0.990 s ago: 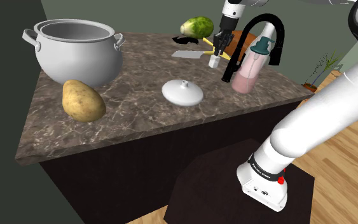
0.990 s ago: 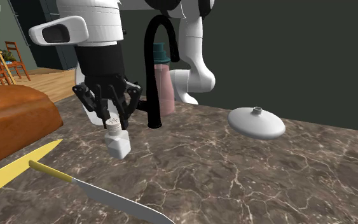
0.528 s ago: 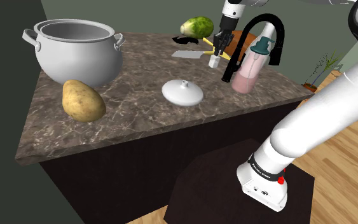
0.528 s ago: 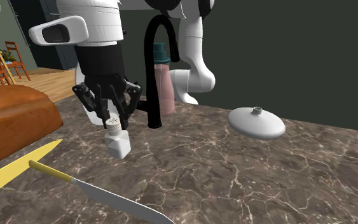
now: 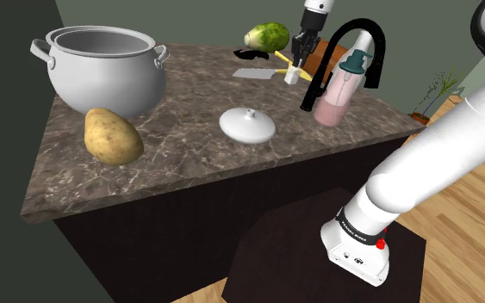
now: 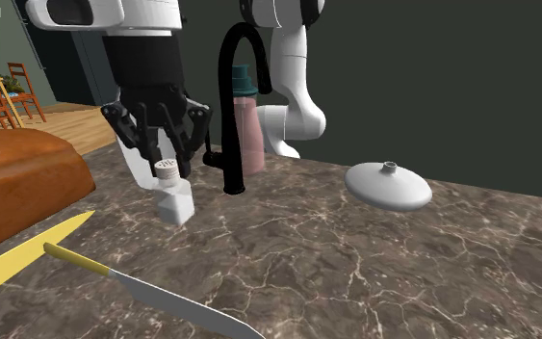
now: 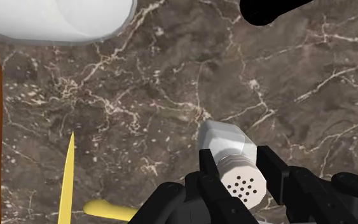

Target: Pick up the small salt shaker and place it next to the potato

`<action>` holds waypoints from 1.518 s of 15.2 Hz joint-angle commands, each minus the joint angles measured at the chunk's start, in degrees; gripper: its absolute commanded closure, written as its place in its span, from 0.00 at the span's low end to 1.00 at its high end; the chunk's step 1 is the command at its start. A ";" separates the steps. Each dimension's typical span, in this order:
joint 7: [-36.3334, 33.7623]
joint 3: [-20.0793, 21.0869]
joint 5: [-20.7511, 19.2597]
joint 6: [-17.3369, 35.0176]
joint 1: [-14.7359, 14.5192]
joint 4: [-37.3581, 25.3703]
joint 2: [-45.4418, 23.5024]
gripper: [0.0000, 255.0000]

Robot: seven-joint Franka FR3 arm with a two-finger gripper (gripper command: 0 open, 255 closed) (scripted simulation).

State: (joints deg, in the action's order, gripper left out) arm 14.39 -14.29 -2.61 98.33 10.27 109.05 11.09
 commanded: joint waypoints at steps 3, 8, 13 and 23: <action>0.05 0.06 0.10 -3.12 -0.06 -3.36 -0.26 1.00; 0.20 0.06 0.29 -7.06 -0.11 -8.04 -1.02 1.00; 0.42 0.00 0.55 -11.09 -0.15 -13.16 -2.14 1.00; 1.10 -0.35 1.36 -19.63 -0.07 -25.12 -5.66 1.00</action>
State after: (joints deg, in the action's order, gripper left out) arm 15.42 -14.60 -1.36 79.51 10.19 85.16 5.87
